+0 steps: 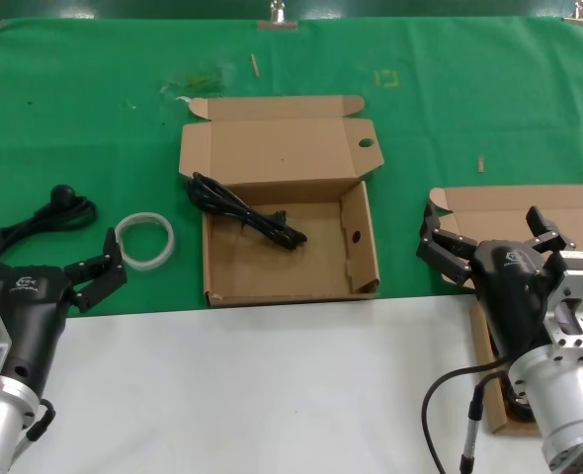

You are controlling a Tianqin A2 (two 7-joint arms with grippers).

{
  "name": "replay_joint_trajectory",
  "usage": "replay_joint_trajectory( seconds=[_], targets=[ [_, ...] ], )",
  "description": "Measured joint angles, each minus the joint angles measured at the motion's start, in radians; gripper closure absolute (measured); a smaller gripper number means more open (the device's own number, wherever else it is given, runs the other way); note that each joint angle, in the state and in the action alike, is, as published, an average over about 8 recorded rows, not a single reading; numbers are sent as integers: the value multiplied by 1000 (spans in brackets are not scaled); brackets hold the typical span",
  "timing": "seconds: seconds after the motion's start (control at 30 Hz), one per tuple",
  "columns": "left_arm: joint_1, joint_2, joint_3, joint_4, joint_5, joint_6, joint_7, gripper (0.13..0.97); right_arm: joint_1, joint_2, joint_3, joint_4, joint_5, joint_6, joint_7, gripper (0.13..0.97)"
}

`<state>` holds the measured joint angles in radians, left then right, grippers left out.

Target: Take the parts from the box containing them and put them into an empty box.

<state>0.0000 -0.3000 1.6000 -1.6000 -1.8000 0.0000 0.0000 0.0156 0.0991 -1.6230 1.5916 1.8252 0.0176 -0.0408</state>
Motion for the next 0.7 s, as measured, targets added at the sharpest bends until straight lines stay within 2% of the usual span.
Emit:
replay_joint_trajectory(
  seconds=[0.7],
  targets=[
    [0, 0, 0, 0, 0, 0, 0, 132, 0, 0, 0, 0, 0, 0, 0, 129]
  ],
)
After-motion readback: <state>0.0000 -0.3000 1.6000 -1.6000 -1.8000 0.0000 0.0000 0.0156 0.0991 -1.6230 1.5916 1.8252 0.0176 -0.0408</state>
